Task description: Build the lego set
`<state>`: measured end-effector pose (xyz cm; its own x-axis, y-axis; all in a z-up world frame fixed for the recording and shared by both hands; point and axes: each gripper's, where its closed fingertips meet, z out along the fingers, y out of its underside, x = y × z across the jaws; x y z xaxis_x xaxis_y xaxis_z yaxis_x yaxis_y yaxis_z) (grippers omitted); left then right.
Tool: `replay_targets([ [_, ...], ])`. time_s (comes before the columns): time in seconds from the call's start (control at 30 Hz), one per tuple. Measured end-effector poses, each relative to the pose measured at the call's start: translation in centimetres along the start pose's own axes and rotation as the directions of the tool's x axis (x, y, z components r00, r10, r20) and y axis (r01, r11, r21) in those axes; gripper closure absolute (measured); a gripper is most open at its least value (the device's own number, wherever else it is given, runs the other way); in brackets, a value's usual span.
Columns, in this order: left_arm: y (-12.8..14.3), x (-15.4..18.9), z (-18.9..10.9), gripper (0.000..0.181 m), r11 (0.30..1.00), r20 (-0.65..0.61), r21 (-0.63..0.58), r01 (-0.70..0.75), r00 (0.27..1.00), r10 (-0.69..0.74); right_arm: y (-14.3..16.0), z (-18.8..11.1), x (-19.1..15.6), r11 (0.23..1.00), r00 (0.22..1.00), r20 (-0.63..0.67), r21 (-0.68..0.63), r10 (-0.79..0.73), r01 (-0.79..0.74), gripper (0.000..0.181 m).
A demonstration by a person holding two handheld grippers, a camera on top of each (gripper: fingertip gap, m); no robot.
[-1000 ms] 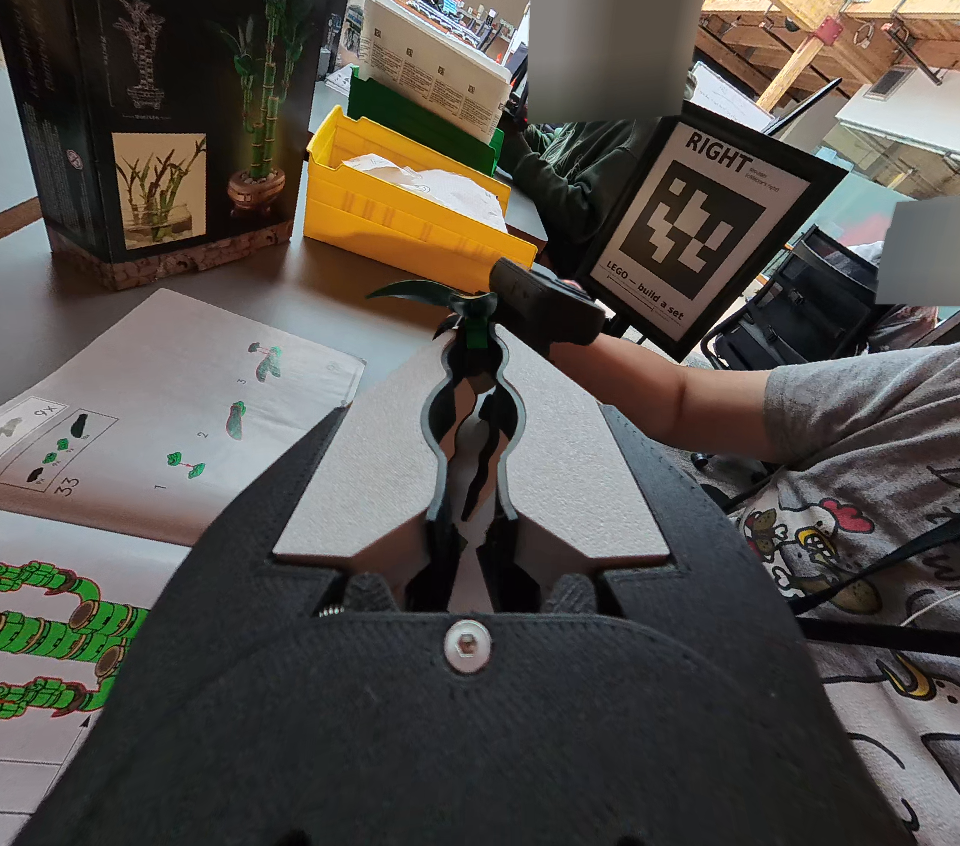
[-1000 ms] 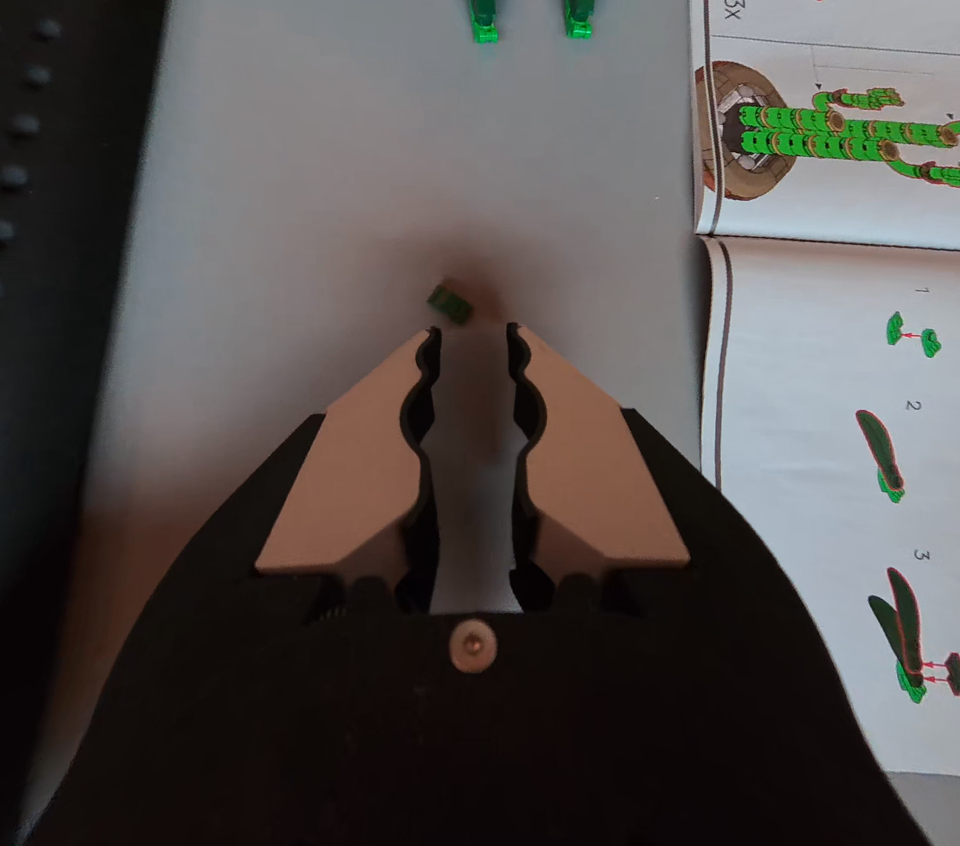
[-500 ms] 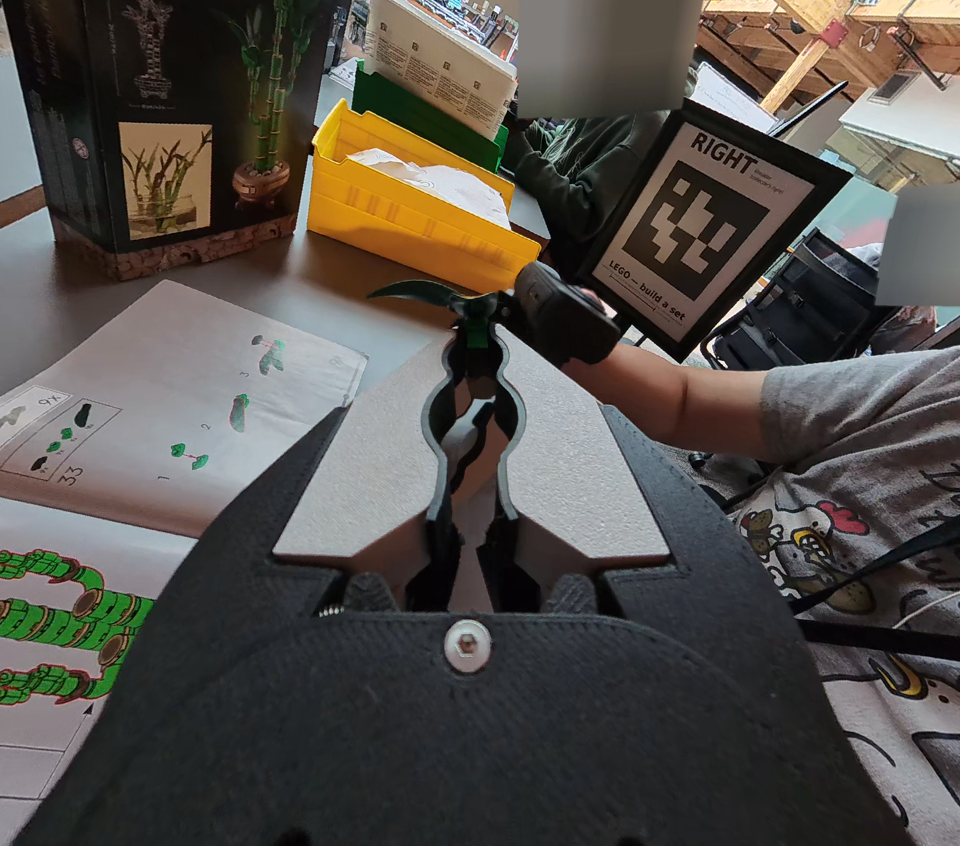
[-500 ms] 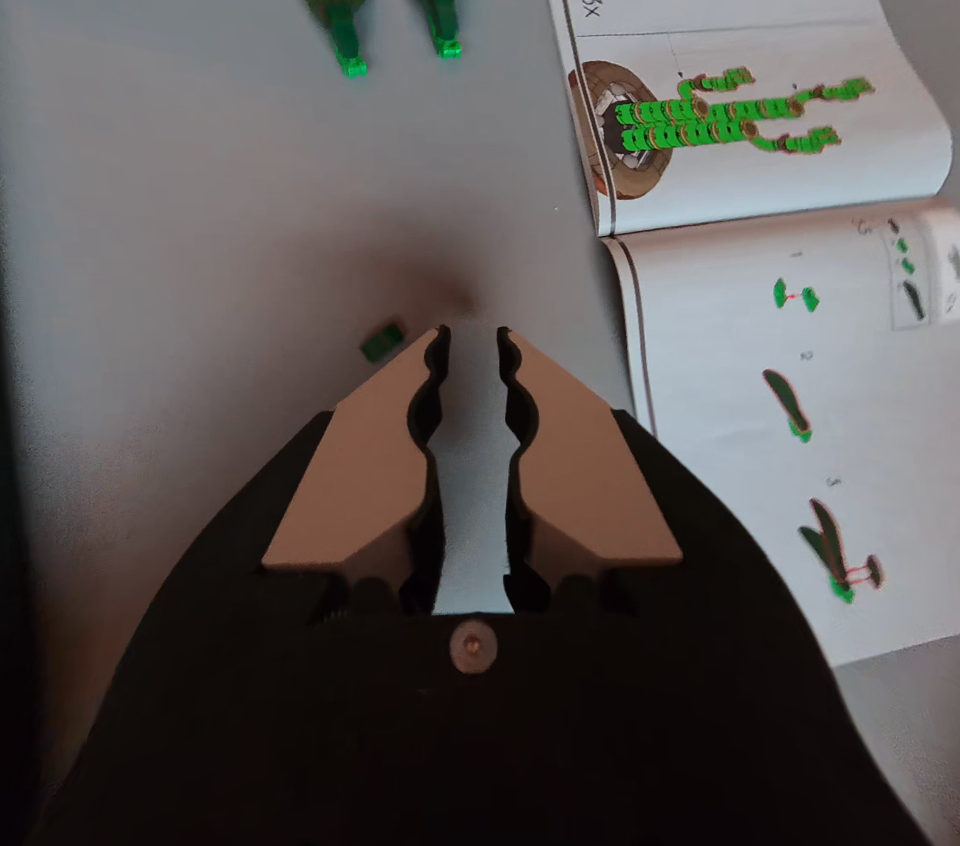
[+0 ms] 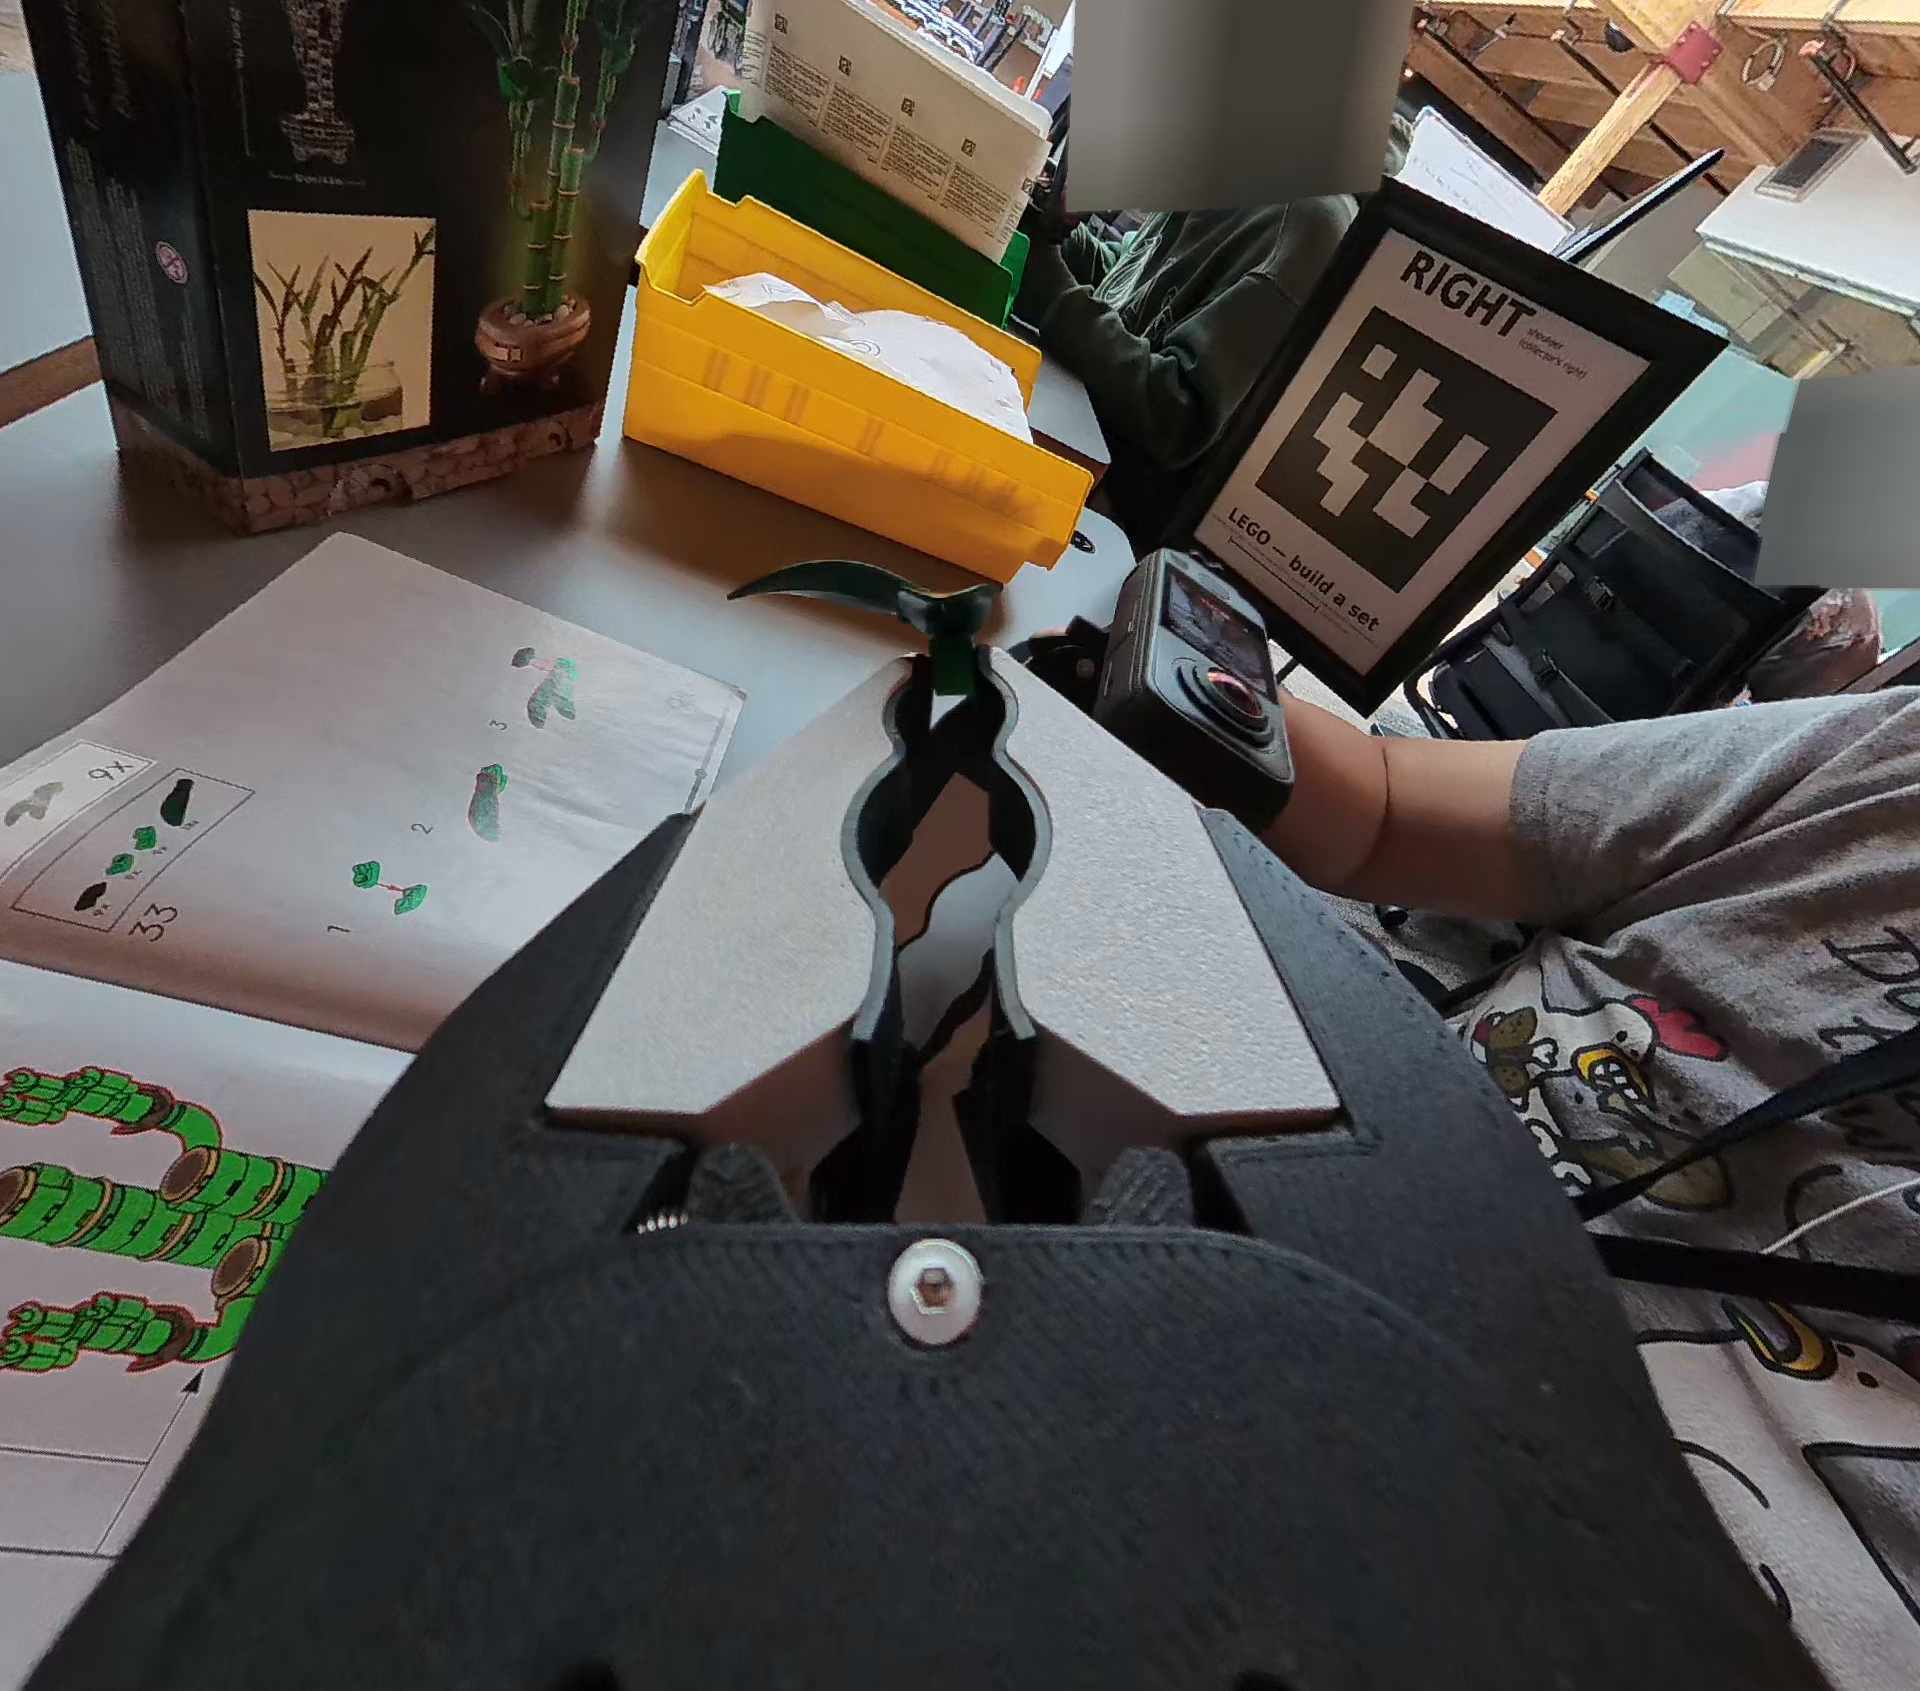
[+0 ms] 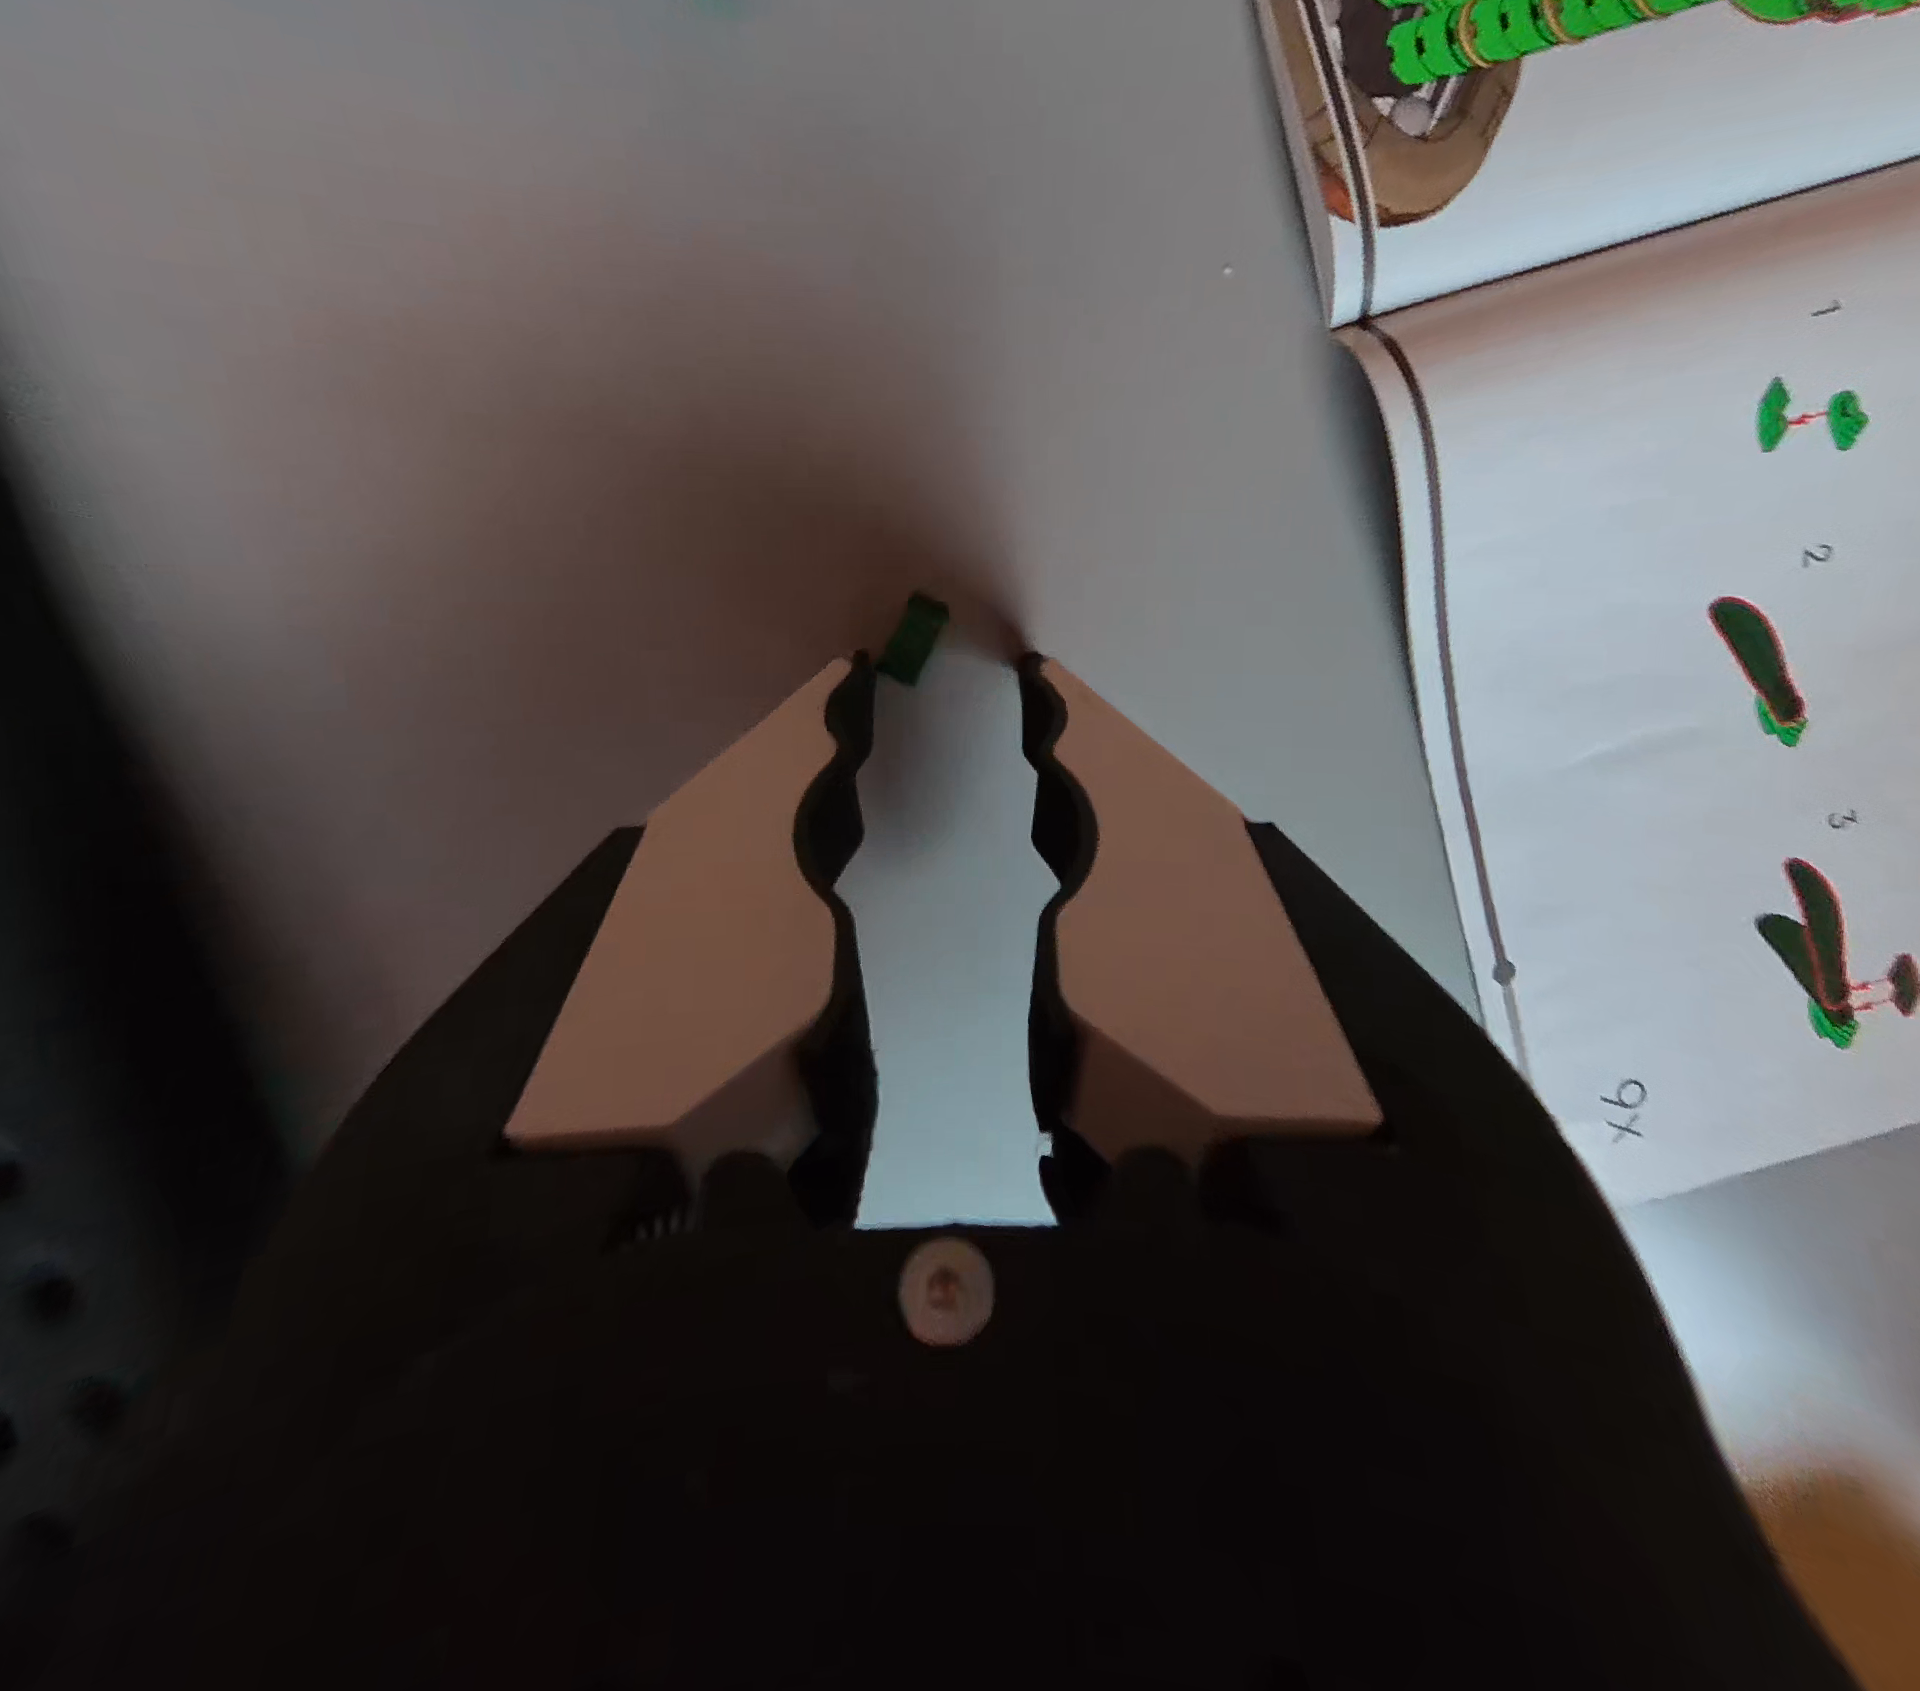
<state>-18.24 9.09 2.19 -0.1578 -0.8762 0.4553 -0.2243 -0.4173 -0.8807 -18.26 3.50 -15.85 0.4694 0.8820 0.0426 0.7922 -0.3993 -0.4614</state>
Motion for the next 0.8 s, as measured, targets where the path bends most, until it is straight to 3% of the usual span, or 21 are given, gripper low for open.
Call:
replay_targets([
  [0.33,-0.1,0.6,0.0,0.176,1.000,-0.020,-0.009,-0.007,1.000,0.006,-1.0,-0.4,-0.2,0.994,0.997,0.057,0.100,-0.051,0.045,0.166],
  [0.6,-0.3,0.7,-0.2,0.176,1.000,-0.023,-0.006,-0.009,1.000,0.009,-0.7,0.1,-0.5,0.996,0.995,0.086,0.081,-0.049,0.042,0.174],
  [0.8,0.0,0.7,0.0,0.176,1.000,-0.029,-0.017,-0.001,1.000,0.001,-0.7,0.0,-0.4,0.996,0.995,0.090,0.088,-0.042,0.034,0.170],
])
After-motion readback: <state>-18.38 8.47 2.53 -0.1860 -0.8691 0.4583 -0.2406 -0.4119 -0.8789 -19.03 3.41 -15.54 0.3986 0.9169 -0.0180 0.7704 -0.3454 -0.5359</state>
